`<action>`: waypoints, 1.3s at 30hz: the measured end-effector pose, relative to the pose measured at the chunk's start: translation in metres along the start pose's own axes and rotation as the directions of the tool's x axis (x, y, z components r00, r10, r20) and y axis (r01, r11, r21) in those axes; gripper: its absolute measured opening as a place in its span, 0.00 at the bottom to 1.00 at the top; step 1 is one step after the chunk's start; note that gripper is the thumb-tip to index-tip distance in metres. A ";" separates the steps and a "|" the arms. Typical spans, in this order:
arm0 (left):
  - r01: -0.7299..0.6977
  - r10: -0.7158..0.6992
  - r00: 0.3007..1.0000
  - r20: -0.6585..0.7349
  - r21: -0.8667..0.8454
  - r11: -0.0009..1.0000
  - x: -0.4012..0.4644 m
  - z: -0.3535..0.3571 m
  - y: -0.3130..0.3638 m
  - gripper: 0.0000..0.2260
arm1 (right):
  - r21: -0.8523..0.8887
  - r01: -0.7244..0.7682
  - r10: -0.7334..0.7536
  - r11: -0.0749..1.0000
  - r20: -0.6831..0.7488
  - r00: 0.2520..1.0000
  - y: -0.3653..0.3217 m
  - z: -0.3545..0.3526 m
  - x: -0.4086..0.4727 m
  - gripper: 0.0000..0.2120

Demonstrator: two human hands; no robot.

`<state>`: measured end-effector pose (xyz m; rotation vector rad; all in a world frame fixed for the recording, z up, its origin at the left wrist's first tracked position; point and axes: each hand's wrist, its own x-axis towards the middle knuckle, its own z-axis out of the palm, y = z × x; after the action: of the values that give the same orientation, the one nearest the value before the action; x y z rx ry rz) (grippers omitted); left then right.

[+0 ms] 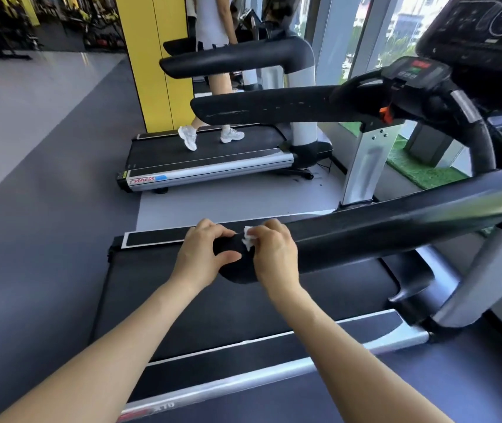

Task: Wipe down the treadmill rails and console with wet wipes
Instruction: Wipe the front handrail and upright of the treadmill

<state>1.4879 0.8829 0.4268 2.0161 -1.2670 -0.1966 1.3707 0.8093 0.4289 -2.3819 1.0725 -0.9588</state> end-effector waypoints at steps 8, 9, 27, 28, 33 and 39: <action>0.012 -0.012 1.000 -0.010 -0.021 1.000 -0.002 0.000 0.003 0.17 | -0.125 -0.154 0.154 0.980 -0.007 0.988 0.052 -0.057 0.032 0.10; 0.013 -0.014 1.000 -0.018 -0.030 0.999 -0.002 0.000 0.004 0.17 | -0.144 -0.178 0.175 0.974 -0.033 0.984 0.055 -0.060 0.033 0.10; 0.017 -0.017 1.000 -0.017 -0.031 0.999 -0.003 0.001 0.003 0.17 | -0.234 -0.156 0.154 0.960 -0.030 0.988 0.055 -0.054 0.035 0.12; 0.013 -0.014 1.000 -0.019 -0.029 0.999 -0.002 0.001 0.002 0.17 | -0.214 -0.133 0.132 0.968 -0.015 0.991 0.043 -0.045 0.030 0.11; 0.012 -0.012 1.000 -0.014 0.007 1.000 0.000 0.001 0.001 0.12 | -0.097 0.141 -0.129 0.985 0.120 0.984 -0.019 0.009 -0.003 0.02; 0.004 -0.004 1.000 -0.026 0.005 1.000 -0.001 0.002 0.000 0.17 | 0.025 -0.040 0.040 0.999 -0.014 0.999 0.033 -0.033 0.012 0.13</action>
<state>1.4863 0.8825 0.4257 2.0193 -1.2484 -0.1686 1.3364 0.7771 0.4392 -2.3286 1.1033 -0.9718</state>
